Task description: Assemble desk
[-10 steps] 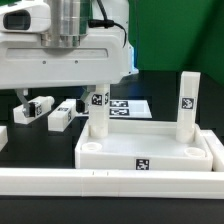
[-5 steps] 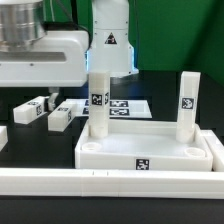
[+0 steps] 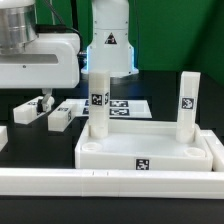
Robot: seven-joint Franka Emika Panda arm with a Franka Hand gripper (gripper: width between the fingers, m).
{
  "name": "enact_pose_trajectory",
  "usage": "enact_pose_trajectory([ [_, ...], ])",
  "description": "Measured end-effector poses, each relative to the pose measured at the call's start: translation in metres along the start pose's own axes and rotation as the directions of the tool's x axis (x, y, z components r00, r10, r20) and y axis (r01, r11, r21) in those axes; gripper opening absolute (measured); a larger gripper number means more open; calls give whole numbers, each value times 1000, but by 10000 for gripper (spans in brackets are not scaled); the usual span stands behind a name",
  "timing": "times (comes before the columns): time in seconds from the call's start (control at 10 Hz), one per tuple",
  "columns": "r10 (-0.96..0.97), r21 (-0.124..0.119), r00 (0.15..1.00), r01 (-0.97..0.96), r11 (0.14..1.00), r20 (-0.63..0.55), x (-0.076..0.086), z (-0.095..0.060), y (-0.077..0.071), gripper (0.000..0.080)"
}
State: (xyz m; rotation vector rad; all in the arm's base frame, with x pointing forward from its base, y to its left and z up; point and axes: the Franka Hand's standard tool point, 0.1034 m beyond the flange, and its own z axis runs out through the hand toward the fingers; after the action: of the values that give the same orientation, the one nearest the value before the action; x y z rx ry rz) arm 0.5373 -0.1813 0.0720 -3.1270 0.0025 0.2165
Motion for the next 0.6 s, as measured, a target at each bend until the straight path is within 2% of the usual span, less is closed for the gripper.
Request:
enact_pose_trajectory([
  [0.1,110,62,991,-115,991,75,-15,3,2,649],
  [0.2,128,77,985,-138,987,116,-23,5,8,649],
  [0.3,144,104,977,-161,981,156,-33,9,8,649],
  [0.4,152,117,973,-174,978,174,-39,10,8,649],
  [0.6,146,114,973,-168,979,179,-37,11,7,649],
])
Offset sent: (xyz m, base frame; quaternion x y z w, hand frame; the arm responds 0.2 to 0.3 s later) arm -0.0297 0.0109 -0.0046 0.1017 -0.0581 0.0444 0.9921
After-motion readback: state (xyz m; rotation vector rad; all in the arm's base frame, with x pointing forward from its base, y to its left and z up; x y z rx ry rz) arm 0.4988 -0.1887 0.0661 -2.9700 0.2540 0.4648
